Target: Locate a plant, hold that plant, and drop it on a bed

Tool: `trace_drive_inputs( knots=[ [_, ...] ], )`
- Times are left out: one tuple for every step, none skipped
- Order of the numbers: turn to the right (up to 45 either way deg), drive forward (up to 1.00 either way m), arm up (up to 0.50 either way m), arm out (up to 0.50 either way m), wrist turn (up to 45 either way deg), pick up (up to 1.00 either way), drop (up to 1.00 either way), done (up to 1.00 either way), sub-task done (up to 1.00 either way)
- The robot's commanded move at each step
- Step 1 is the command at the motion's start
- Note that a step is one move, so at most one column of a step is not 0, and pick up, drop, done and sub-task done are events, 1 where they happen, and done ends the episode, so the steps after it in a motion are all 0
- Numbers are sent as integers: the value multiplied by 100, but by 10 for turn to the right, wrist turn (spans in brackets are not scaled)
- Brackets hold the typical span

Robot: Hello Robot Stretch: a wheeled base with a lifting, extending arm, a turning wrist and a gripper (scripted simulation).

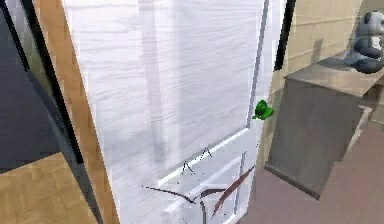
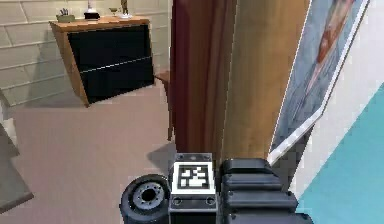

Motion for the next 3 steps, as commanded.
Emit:
trace_drive_inputs(
  knots=[
    [450,0,0,0,0,0,0,0,0],
    [0,30,0,0,0,0,0,0,0],
    [150,0,0,0,0,0,0,0,0]
  ],
)
